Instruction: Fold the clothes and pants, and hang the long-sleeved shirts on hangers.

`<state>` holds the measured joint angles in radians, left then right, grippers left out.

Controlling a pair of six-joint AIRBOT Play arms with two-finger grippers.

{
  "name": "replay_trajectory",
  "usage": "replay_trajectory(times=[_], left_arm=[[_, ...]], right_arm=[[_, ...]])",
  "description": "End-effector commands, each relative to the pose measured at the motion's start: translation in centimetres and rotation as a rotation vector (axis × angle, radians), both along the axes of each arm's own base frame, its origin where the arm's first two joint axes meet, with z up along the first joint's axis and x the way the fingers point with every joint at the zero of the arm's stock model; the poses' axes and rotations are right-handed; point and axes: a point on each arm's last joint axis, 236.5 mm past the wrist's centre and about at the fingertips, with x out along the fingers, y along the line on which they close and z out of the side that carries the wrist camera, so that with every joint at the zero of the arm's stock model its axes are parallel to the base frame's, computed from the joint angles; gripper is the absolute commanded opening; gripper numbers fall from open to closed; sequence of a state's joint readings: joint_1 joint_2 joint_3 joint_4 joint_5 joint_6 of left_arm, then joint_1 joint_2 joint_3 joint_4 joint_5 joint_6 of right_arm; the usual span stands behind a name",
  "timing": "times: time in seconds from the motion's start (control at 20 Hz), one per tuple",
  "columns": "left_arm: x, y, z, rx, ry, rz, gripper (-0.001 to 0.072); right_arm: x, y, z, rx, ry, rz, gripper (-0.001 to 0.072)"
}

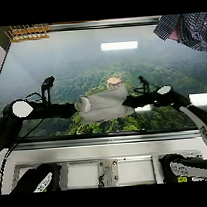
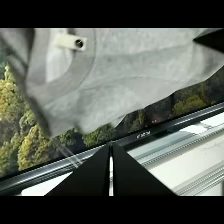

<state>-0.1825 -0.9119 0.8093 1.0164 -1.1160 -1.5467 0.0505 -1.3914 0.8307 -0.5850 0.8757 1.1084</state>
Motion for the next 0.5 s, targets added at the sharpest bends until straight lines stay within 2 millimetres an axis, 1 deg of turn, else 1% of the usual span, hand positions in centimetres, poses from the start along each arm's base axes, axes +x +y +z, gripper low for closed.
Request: replay_trajectory(times=[0.0, 0.05, 0.1, 0.2, 0.25, 0.3, 0.35, 0.4, 0.45], left_arm=[[0.1, 0.0, 0.0, -0.007, 0.013, 0.024, 0.0006], [0.2, 0.0, 0.0, -0.01, 0.014, 0.033, 0.0007], [0.4, 0.0, 0.1, -0.014, 0.011, 0.045, 0.0007], [0.9, 0.1, 0.2, -0.025, 0.008, 0.081, 0.0007], [1.1, 0.1, 0.3, -0.029, 0.009, 0.094, 0.0006], [1.1, 0.1, 0.3, -0.031, 0.007, 0.099, 0.0006], [1.2, 0.1, 0.3, -0.032, 0.006, 0.101, 0.0006], [1.2, 0.1, 0.3, -0.031, 0.005, 0.101, 0.0006], [1.2, 0.1, 0.3, -0.032, 0.005, 0.101, 0.0006]], right_arm=[[3.6, -15.1, 4.8, -0.271, -0.098, -0.288, 0.0015], [3.5, -20.2, 6.1, -0.329, -0.126, -0.392, 0.0014], [2.7, -25.1, 6.9, -0.374, -0.136, -0.499, 0.0015], [0.1, -32.9, 7.2, -0.411, -0.106, -0.688, 0.0015], [-1.4, -35.9, 7.1, -0.419, -0.087, -0.767, 0.0015], [-3.3, -39.1, 6.8, -0.427, -0.066, -0.863, 0.0015], [-4.9, -41.1, 6.5, -0.43, -0.048, -0.926, 0.0014], [-6.5, -42.5, 6.0, -0.43, -0.025, -0.976, 0.0014], [-7.7, -43.2, 5.5, -0.424, -0.002, -1.007, 0.0014]])
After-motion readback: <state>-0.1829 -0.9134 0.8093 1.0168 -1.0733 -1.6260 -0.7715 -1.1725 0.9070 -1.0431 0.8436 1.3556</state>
